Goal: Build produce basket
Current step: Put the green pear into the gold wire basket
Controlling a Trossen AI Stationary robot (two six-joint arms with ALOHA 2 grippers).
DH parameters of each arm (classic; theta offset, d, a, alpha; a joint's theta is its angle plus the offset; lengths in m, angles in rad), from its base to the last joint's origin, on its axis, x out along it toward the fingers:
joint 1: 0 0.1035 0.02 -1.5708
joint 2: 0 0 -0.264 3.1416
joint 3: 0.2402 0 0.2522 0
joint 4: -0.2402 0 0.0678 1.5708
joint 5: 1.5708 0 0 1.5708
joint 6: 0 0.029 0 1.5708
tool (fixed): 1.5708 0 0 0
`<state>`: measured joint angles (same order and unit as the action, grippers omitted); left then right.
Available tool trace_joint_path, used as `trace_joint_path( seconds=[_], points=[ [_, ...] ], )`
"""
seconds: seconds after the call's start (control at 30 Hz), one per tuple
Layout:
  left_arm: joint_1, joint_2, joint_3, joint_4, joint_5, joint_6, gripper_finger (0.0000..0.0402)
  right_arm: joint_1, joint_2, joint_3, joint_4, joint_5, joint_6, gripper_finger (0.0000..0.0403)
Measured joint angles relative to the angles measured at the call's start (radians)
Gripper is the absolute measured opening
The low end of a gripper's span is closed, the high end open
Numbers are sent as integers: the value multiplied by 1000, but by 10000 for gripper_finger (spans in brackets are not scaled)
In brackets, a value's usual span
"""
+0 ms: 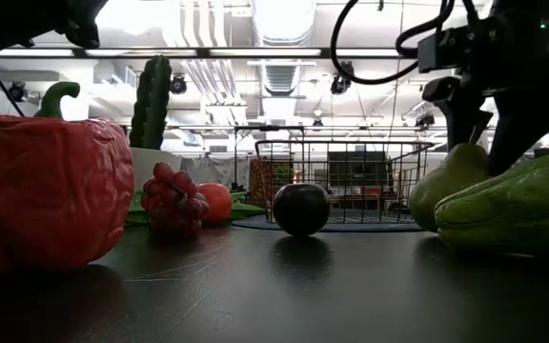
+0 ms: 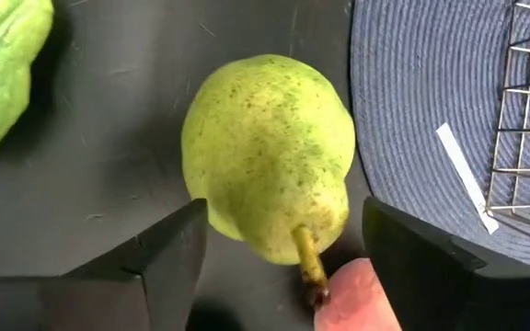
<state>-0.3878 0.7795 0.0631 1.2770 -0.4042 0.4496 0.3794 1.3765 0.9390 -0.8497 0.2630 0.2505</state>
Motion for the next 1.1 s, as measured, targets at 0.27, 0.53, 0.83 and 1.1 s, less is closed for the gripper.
trace_joint_path(
  seconds=[0.27, 0.53, 0.83, 1.1],
  points=[
    [0, 1, -2, 3, 0, 0, 0, -1, -8, -1, 18, -7, 0, 184],
    [0, 12, -2, 1, 0, 0, 0, -2, -10, -1, 22, -50, 3, 107],
    [0, 11, 1, 2, 0, 0, 0, -26, -5, 131, -6, -136, 57, 107],
    [0, 10, 1, 2, 0, 0, 0, -154, 36, 420, -151, -143, 41, 107]
  ],
)
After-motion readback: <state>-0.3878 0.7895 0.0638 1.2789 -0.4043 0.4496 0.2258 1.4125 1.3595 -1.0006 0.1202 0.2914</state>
